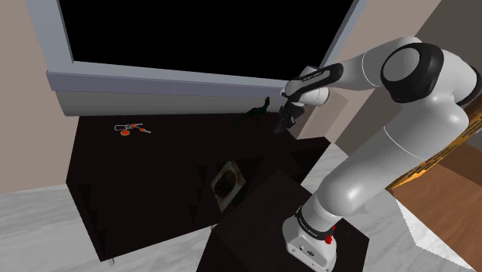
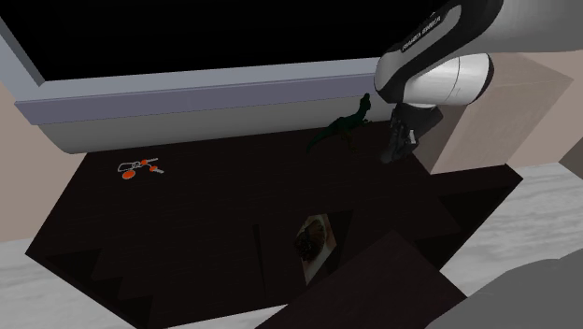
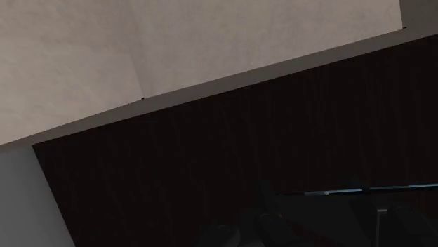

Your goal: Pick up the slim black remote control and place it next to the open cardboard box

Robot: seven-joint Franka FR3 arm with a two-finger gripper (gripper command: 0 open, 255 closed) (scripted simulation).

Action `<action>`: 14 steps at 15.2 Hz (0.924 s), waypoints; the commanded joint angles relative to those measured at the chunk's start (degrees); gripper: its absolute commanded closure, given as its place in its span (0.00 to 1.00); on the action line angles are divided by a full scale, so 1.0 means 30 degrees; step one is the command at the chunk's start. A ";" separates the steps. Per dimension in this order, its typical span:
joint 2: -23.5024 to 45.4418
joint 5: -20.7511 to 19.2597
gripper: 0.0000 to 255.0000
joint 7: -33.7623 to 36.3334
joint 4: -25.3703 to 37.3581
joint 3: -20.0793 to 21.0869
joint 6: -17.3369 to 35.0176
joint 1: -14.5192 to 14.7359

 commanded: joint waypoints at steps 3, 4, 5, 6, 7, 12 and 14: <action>0.0569 0.0392 1.00 -0.0275 -0.0269 -0.0076 0.0571 0.0113; 0.0571 0.0393 1.00 -0.0276 -0.0268 -0.0078 0.0571 0.0115; 0.0571 0.0393 1.00 -0.0276 -0.0268 -0.0080 0.0571 0.0117; 0.0571 0.0393 1.00 -0.0276 -0.0268 -0.0081 0.0571 0.0118; 0.0571 0.0393 1.00 -0.0276 -0.0268 -0.0082 0.0571 0.0120; 0.0573 0.0395 0.00 -0.0277 -0.0261 -0.0086 0.0563 0.0124; 0.0582 0.0402 0.00 -0.0278 -0.0257 -0.0085 0.0567 0.0126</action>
